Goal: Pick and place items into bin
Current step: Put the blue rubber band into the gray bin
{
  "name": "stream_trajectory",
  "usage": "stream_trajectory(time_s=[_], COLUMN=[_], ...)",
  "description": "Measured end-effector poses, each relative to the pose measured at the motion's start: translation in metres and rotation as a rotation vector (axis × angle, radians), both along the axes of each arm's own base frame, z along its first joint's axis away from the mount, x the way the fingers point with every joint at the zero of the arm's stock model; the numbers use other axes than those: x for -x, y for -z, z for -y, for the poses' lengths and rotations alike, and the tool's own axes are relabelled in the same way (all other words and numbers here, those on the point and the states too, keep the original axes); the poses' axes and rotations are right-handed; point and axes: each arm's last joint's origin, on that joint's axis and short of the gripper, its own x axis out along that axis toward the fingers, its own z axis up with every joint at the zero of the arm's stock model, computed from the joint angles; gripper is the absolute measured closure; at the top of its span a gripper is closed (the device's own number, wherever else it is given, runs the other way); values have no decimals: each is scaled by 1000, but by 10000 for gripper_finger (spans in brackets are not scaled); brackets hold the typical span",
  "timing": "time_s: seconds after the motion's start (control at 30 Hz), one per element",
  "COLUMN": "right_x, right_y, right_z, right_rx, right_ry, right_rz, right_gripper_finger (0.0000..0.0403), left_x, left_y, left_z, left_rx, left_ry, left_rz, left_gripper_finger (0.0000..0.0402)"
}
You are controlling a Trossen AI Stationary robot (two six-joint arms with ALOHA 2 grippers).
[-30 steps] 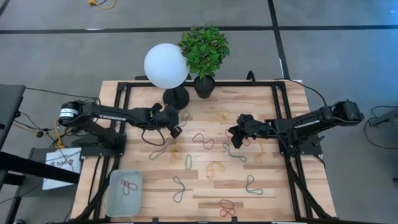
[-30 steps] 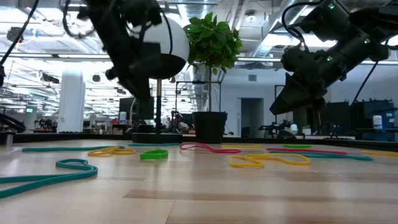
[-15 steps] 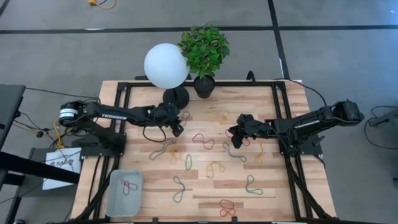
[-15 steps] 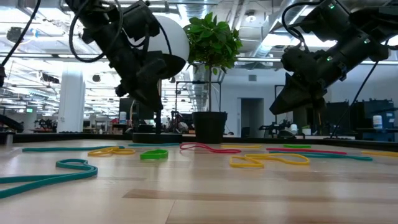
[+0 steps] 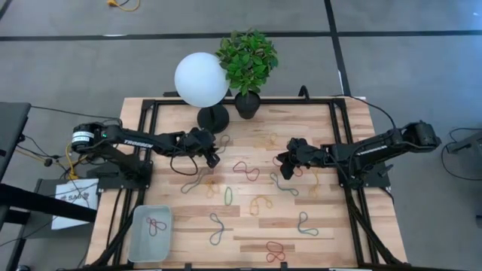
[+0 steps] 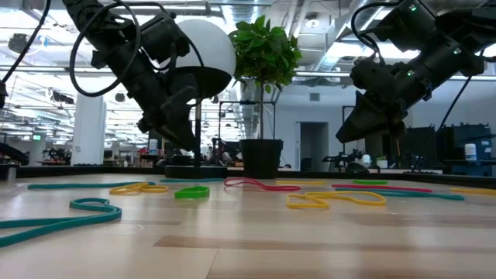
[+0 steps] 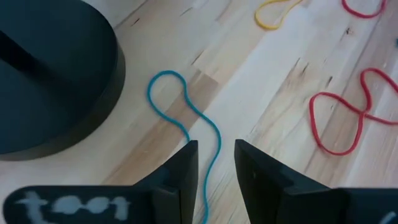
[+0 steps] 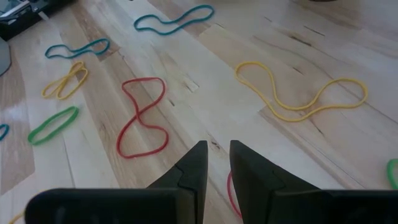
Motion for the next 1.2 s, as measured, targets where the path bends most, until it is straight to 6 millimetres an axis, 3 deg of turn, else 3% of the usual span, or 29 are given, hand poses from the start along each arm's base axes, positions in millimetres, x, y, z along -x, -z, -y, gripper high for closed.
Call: stream_trajectory(time_s=[0.23,0.5,0.9,1.2], right_x=[0,0,-1,-1], right_y=[0,0,-1,-1], right_z=[0,0,0,0], right_rx=[0,0,9,51], right_ry=[0,0,-7,-40], right_rz=[0,0,5,-3], right_gripper_finger=[339,339,339,339], left_x=[-1,-11,-39,-42], left_y=[0,-2,50,57], left_z=[6,17,12,5], left_rx=[58,-3,-63,-77], left_ry=[-51,-33,-68,-125], left_rz=[34,100,-2,-35], left_gripper_finger=[307,307,307,307])
